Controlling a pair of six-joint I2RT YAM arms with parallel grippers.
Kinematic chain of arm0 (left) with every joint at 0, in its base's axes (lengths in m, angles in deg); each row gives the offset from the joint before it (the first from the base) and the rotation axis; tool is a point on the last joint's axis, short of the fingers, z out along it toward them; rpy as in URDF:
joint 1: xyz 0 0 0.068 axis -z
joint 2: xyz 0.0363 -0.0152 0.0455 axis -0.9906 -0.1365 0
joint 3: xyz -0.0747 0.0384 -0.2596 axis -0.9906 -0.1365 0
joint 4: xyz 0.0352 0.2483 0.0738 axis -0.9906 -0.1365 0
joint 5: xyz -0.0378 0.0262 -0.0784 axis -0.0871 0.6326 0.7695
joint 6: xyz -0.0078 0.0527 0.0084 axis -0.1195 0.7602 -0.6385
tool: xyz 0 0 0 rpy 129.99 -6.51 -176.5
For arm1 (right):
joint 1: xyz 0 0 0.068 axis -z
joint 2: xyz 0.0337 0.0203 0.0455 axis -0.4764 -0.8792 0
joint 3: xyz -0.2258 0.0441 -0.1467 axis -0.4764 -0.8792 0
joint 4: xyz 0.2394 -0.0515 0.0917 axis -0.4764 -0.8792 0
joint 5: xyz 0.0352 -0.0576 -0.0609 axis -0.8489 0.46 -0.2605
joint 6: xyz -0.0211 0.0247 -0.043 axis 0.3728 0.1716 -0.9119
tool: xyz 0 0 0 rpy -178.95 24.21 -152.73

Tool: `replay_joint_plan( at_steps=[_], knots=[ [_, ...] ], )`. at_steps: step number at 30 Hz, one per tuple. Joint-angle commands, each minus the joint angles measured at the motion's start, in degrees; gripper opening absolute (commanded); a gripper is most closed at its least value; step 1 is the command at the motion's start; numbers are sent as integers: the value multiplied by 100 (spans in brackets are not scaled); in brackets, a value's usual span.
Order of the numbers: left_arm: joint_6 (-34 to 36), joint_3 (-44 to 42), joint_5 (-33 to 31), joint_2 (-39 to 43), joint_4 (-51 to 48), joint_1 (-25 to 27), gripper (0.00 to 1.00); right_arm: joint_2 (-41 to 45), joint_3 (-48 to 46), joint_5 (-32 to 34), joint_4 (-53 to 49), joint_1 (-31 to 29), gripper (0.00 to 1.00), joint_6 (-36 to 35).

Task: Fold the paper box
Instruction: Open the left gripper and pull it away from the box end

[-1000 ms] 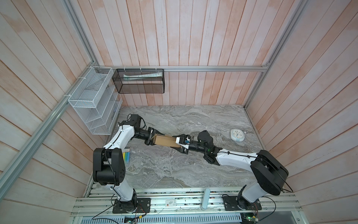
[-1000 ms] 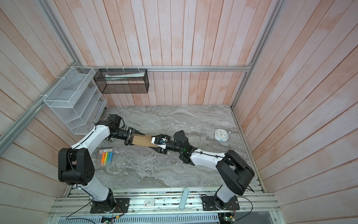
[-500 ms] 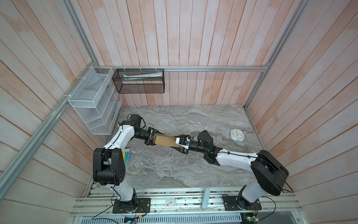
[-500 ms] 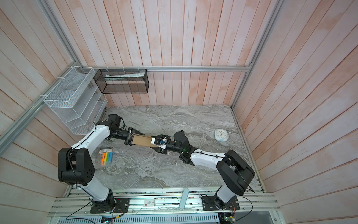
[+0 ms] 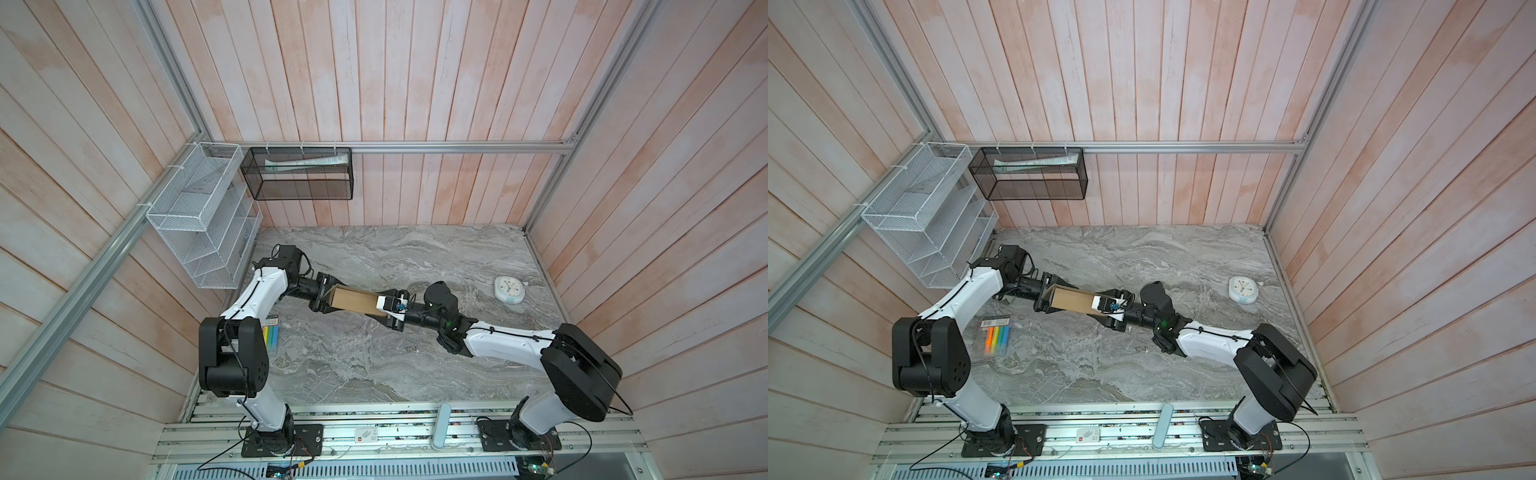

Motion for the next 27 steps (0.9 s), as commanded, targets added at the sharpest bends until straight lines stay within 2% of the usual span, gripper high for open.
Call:
replay_joint_plan(
  at_steps=[1,19,27],
  knots=[
    [411,308,-90,-99,-309,-180,60,190,-97,221,81,-6,55,-34],
    [1059,1317,-404,-665,-856,-779,60,384,-338,416,-135,53,52,54],
    [1397,2254,-830,-1424,-1110,-1105,60,596,-589,536,-110,141,50,229]
  ],
)
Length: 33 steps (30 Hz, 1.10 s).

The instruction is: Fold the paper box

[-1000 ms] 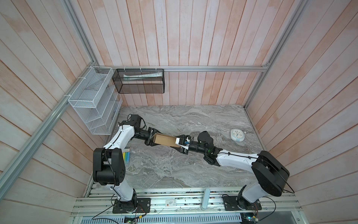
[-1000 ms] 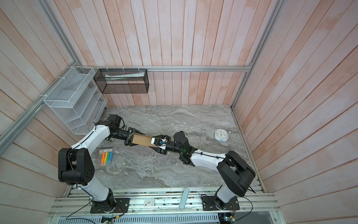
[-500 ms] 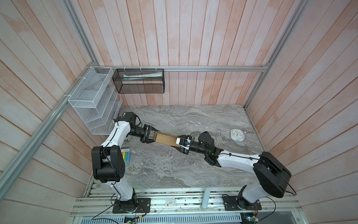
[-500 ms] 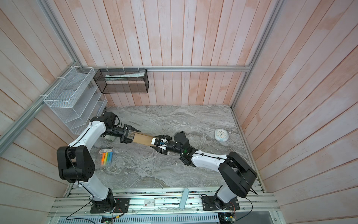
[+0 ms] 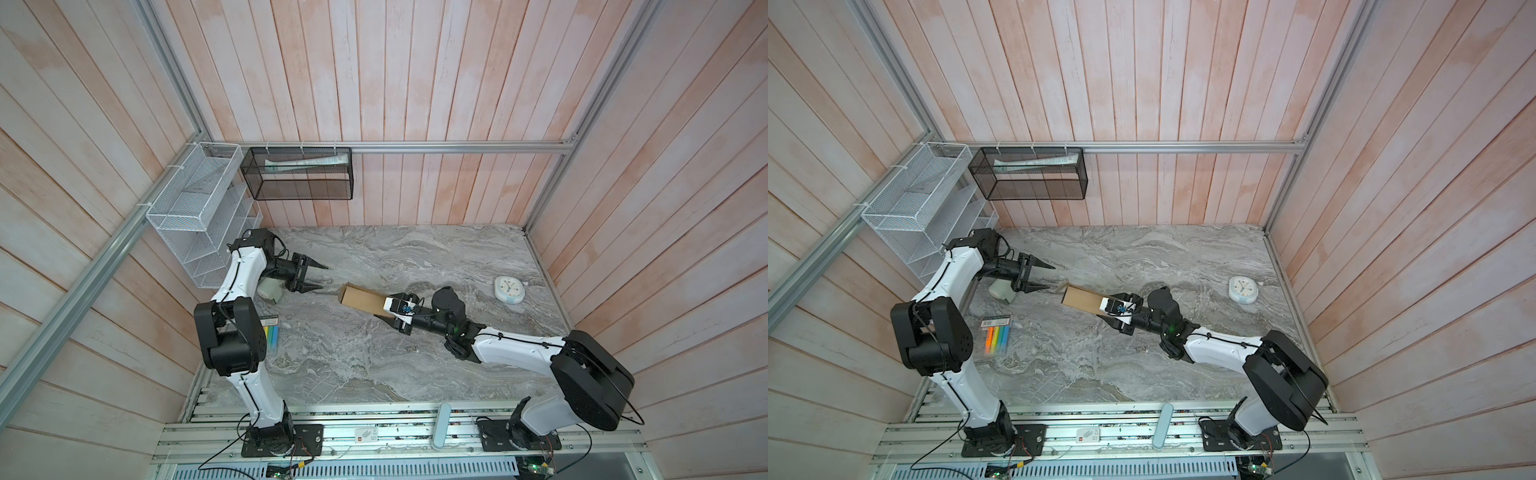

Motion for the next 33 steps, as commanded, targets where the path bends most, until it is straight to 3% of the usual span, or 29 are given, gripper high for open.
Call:
replay_joint_plan(
  at_steps=[1,11,17,23,28,33],
  knots=[
    [288,566,-345,-407,-182,-85,60,236,-99,111,9,57,50,154],
    [611,2328,-1214,-1810,-448,-193,60,433,-309,261,13,82,50,239],
    [807,3401,-2176,-2335,-346,-183,58,448,-306,262,-68,92,49,286],
    [513,2758,-2835,-1842,919,-68,57,448,-241,253,-137,106,49,384],
    [209,1329,-2663,-934,2456,102,57,457,-152,245,-429,110,49,433],
    [509,831,-2821,-410,2927,392,57,508,-82,262,-717,110,49,498]
  ],
)
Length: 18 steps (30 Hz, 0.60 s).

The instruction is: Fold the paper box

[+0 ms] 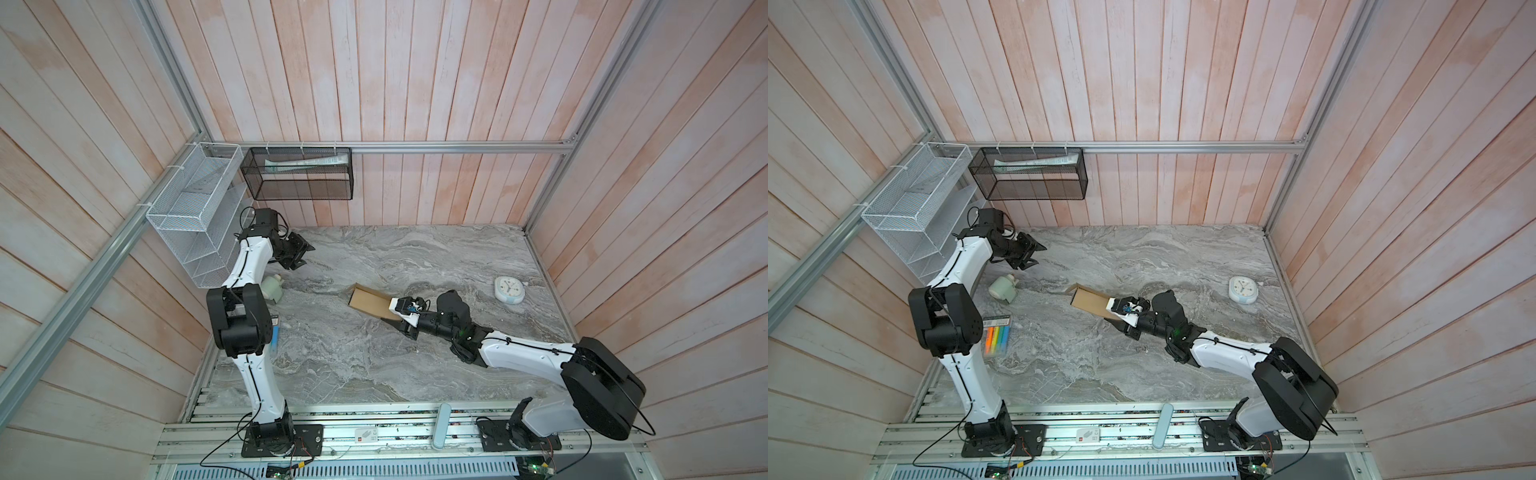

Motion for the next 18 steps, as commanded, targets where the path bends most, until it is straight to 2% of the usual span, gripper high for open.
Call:
replay_joint_plan(
  at_steps=[1,5,12,18],
  knots=[
    [322,-163,-233,412,705,254,57,175,197,61,-224,37,49,133],
    [770,-348,-383,642,639,497,57,221,276,52,-365,40,49,226],
    [1218,-1675,-159,1694,1521,554,57,85,559,110,-970,49,48,276],
    [1920,-2421,21,2556,1630,503,57,-93,700,61,-1255,53,48,373]
  ],
)
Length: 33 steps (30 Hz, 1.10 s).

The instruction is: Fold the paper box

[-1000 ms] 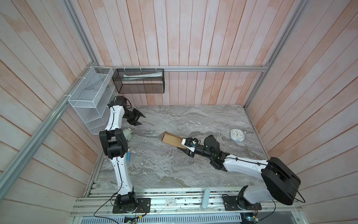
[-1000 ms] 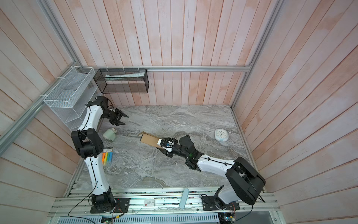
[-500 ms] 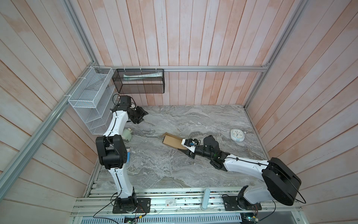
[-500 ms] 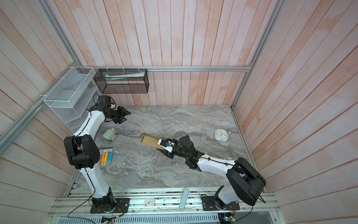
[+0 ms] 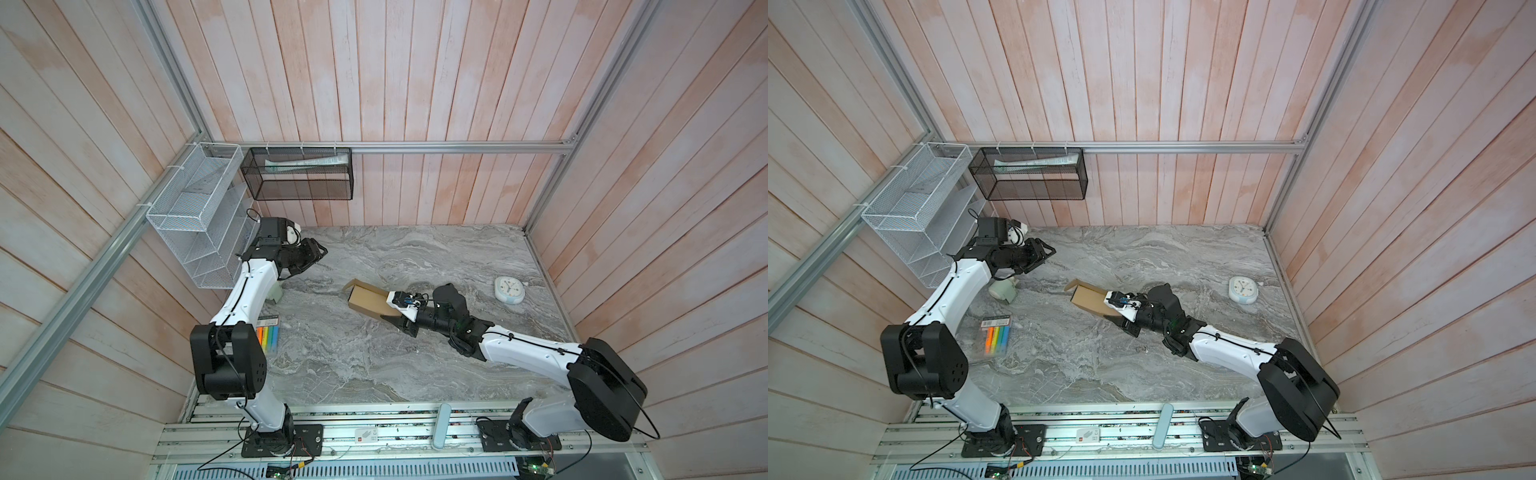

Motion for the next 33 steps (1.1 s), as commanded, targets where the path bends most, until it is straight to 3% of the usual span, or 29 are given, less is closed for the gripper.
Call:
replay_joint_plan(
  at_steps=[1,16,33],
  knots=[
    [582,-383,243,558,401,-71,57,-156,212,8,-293,23,48,154],
    [2017,-1311,1121,1905,240,-42,57,-518,687,-240,-967,111,48,74],
    [2700,-1865,1140,2335,-34,500,57,-746,845,-473,-1238,212,48,31]
  ],
)
